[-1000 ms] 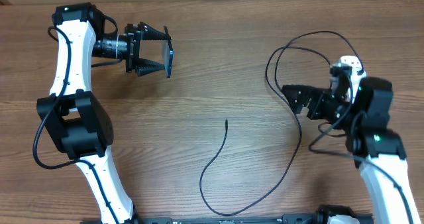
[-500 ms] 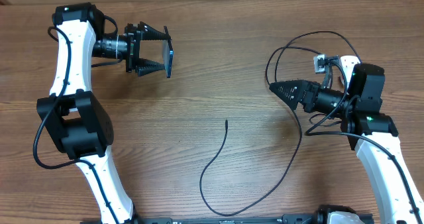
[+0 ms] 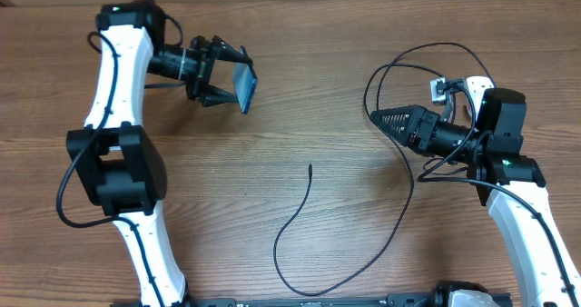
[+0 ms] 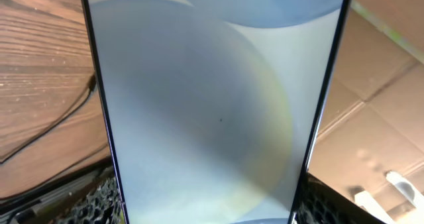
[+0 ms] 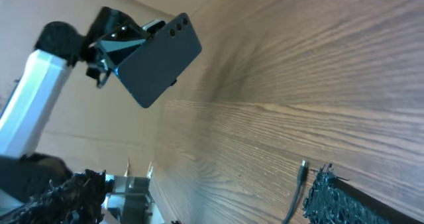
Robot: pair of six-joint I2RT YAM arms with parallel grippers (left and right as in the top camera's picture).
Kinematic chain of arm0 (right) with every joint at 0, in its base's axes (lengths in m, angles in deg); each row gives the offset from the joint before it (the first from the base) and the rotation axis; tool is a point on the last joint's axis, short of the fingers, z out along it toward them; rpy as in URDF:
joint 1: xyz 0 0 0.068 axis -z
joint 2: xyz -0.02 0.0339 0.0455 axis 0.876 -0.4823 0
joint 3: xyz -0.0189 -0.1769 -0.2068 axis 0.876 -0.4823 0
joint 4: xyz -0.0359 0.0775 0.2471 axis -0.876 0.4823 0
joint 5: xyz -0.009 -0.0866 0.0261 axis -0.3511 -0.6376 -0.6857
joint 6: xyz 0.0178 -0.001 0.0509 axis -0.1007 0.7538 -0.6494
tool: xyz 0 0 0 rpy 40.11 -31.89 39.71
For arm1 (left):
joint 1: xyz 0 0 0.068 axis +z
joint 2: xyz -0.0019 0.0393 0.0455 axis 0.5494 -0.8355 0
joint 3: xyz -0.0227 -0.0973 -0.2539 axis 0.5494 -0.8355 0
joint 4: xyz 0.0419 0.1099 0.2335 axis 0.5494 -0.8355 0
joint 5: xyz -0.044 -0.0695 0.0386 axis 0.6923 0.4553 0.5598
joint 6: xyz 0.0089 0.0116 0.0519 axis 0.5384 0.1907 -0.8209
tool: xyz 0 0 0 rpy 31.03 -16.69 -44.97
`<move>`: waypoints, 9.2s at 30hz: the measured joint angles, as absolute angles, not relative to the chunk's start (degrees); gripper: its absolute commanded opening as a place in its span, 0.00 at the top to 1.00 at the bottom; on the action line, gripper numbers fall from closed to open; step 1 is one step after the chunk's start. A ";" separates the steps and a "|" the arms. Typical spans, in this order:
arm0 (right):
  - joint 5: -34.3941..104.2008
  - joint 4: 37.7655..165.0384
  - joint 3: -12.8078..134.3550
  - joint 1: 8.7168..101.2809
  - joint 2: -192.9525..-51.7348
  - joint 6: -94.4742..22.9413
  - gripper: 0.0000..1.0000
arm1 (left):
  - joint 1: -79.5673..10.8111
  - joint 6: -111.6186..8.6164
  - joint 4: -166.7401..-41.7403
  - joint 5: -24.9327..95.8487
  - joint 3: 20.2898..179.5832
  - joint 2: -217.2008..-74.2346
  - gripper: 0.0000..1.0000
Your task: Plug charger to phone and switch on socket
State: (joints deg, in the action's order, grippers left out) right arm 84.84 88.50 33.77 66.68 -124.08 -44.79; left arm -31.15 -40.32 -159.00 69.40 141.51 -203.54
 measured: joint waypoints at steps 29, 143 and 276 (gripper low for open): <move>62.65 87.45 33.77 52.50 -124.23 -57.86 0.00 | -52.03 -1.59 -142.00 47.28 141.55 -203.54 0.96; 50.54 88.21 33.77 52.45 -127.93 -58.89 0.96 | -68.55 18.85 -136.07 42.21 141.55 -203.54 0.00; 81.97 66.25 33.77 62.35 -128.15 -136.29 0.96 | -67.11 20.77 -135.59 30.89 146.12 -195.82 0.57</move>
State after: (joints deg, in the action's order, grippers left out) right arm 81.97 66.25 33.77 62.35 -128.15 -136.29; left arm -67.11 20.77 -135.59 30.89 146.12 -195.82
